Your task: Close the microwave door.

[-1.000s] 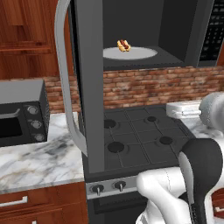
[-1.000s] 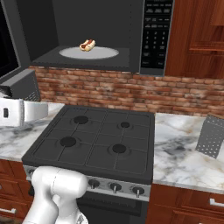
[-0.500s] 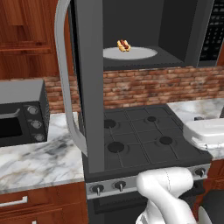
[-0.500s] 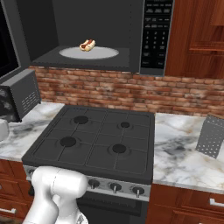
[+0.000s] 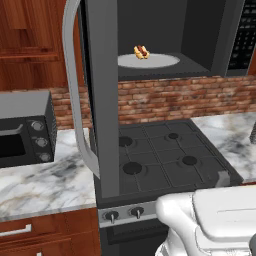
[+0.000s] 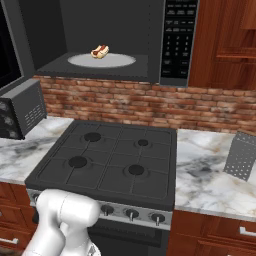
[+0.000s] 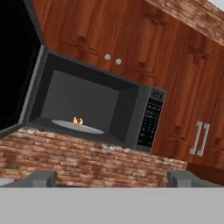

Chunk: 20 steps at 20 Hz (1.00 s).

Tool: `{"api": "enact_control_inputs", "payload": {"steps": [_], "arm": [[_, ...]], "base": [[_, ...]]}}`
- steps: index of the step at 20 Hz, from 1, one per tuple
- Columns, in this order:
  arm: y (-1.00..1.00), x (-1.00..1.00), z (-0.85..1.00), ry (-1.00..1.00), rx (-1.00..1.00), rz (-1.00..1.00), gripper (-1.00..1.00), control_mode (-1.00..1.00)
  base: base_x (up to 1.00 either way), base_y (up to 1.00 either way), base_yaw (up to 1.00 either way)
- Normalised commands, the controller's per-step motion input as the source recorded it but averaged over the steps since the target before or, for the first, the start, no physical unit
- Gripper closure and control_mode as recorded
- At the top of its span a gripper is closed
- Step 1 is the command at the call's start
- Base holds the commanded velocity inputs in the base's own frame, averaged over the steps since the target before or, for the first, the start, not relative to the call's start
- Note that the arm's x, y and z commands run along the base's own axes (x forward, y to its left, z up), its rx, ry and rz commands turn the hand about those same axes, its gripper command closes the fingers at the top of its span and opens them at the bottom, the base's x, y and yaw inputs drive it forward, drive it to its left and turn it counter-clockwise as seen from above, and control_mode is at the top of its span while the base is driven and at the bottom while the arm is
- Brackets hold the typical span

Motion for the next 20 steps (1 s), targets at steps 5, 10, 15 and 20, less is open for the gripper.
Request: {"api": "enact_control_inputs", "payload": {"steps": [5,10,15,20], "arm": [[0.98,-0.47,0.16,-0.02,-0.28,-0.20,-1.00,-1.00],[0.92,-0.23,0.06,-0.03,-0.21,-0.16,-1.00,-1.00],[0.80,0.46,-0.05,-0.03,-0.18,-0.16,-1.00,-1.00],[0.40,0.95,-0.19,0.00,-0.20,-0.16,-1.00,-1.00]], "base": [[0.00,0.00,0.00],[0.00,0.00,0.00],[0.00,0.00,0.00],[0.00,0.00,0.00]]}}
